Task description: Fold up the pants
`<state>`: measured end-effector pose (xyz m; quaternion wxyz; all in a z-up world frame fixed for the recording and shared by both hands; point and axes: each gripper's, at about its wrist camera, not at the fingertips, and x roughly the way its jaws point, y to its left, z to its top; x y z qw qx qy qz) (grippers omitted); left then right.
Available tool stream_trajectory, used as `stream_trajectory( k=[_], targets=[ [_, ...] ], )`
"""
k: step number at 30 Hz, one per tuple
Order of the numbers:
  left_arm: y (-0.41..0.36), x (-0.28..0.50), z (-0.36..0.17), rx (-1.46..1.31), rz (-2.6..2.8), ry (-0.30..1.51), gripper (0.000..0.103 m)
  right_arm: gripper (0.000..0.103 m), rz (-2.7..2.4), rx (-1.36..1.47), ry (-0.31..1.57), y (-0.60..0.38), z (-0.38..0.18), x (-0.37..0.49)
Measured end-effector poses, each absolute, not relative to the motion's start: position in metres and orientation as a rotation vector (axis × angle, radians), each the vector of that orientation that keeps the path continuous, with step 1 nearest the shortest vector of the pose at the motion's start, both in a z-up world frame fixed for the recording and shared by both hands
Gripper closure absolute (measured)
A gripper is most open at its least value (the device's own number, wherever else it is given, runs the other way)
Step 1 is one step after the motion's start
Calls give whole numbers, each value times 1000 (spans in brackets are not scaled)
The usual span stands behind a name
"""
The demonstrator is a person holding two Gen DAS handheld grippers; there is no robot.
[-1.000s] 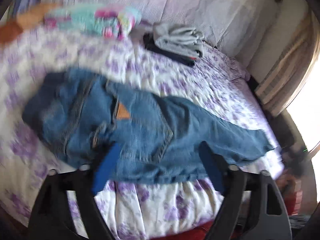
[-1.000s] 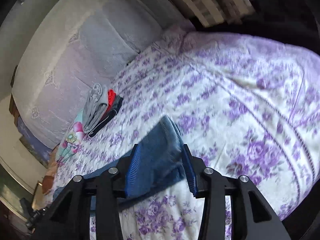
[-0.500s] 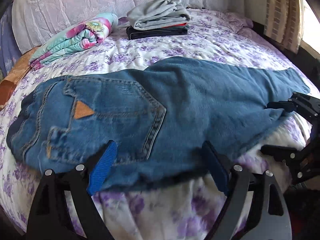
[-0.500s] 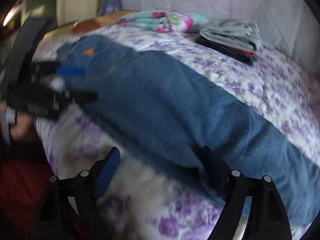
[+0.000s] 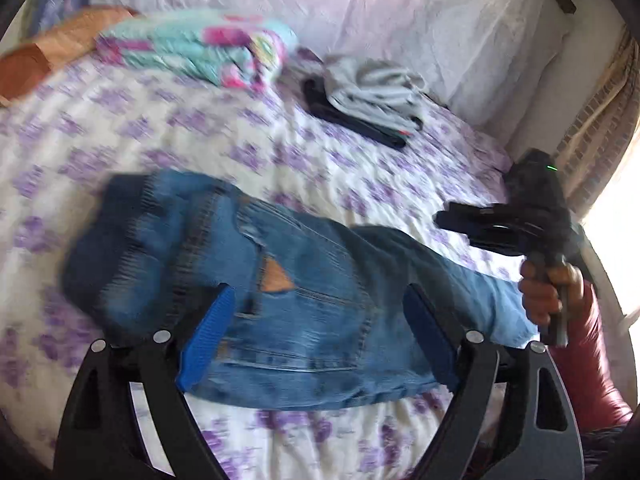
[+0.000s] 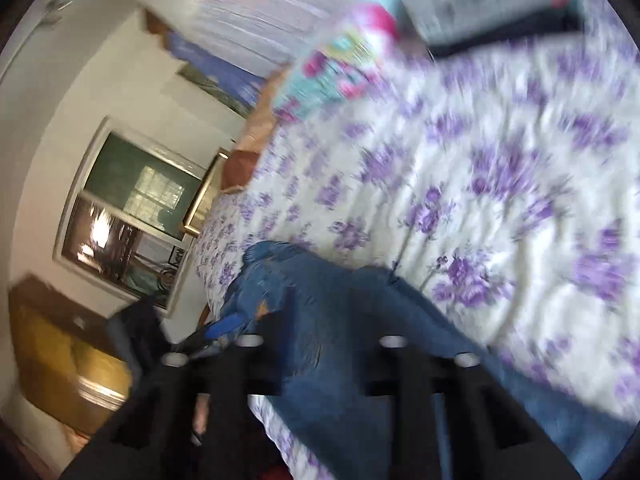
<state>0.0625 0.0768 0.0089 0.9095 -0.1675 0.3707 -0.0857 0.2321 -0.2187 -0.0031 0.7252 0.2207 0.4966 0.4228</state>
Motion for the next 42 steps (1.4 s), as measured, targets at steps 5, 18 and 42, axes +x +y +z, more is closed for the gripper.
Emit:
stream_trajectory(
  k=[5, 18, 42],
  targets=[
    [103, 63, -2, -382, -121, 788, 14, 84, 988, 413, 1249, -190, -29, 249],
    [74, 60, -26, -127, -46, 774, 9, 59, 983, 363, 1281, -195, -36, 257],
    [77, 63, -26, -154, -58, 785, 7, 102, 704, 142, 908, -190, -19, 246]
  ],
)
